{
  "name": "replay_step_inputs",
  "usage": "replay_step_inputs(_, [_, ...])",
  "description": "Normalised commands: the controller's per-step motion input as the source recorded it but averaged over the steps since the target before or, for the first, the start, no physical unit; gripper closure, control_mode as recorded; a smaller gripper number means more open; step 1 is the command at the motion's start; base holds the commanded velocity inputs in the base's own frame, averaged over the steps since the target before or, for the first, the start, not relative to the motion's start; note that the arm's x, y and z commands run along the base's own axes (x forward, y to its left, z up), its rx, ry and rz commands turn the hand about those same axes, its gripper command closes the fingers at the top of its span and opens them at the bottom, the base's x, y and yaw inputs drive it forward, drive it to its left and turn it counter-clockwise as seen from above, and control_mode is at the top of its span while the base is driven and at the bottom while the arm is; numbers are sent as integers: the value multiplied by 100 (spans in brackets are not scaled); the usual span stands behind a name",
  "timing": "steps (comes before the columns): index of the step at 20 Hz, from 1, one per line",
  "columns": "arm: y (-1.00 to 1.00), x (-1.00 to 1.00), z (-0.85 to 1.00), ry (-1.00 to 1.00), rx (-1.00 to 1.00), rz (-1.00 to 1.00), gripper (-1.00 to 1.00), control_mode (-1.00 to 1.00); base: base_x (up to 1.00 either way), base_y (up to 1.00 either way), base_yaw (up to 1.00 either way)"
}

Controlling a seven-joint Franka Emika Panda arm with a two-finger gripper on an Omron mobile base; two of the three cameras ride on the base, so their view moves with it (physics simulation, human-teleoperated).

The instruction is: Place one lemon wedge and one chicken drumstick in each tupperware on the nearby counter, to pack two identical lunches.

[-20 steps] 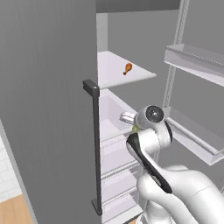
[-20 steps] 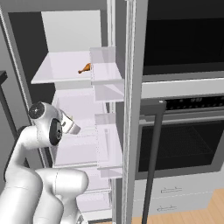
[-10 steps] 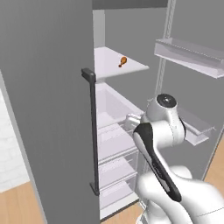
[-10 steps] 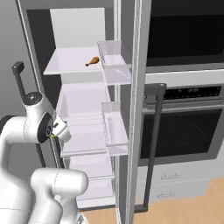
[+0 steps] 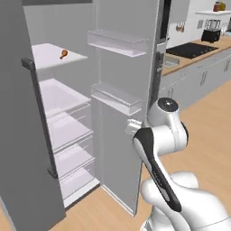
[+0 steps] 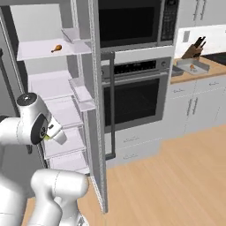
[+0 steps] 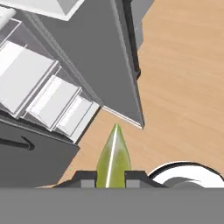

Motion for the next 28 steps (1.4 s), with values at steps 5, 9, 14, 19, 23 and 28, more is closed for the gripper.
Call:
replay_step_inputs(5, [0,0,0,0,0,0,100,100,-27,-100,-55])
replay_step_inputs(9, [0,0,0,0,0,0,100,100,71,-100,-28])
replay_step_inputs(14, [0,0,0,0,0,0,100,100,100,-96,-6])
replay_step_inputs(19, [0,0,0,0,0,0,100,100,100,-58,0])
replay_step_inputs(23, [0,0,0,0,0,0,100,100,100,-44,0])
replay_step_inputs(28, [0,0,0,0,0,0,100,100,100,-20,14])
